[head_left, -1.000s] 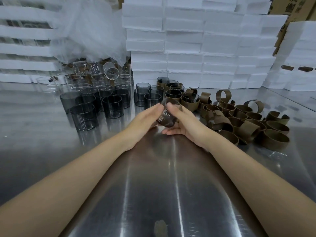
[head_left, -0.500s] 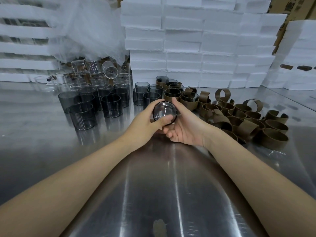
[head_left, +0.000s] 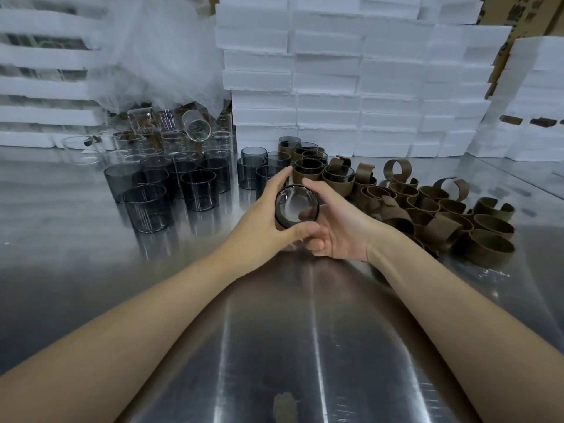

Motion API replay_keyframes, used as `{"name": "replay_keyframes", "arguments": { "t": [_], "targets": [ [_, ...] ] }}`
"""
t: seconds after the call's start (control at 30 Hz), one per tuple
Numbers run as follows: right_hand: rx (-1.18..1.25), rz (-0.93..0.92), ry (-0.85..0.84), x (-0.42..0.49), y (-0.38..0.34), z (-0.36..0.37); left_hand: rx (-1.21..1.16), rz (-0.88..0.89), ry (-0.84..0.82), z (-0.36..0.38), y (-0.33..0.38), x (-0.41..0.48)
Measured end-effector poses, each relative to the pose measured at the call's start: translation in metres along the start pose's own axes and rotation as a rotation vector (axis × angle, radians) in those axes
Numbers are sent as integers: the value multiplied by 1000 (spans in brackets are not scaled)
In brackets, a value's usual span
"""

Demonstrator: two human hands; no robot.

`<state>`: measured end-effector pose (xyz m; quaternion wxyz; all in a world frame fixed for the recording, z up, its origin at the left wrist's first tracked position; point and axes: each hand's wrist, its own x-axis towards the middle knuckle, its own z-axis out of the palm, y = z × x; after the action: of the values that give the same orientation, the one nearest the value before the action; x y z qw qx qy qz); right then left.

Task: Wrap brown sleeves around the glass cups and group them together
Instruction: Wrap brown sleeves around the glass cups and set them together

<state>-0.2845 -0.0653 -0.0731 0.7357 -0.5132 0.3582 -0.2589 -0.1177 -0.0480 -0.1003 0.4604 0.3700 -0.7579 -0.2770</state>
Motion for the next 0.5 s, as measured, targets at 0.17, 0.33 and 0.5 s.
{"name": "replay_keyframes", "arguments": {
  "t": [0.17, 0.33, 0.5],
  "targets": [
    [-1, 4, -14, 2, 3, 2, 56, -15, 120, 0, -1, 0],
    [33, 26, -30, 5, 5, 4, -29, 20, 166, 0, 6, -2],
    [74, 50, -37, 6, 6, 6, -32, -4, 206, 2, 0, 1]
  ]
}}
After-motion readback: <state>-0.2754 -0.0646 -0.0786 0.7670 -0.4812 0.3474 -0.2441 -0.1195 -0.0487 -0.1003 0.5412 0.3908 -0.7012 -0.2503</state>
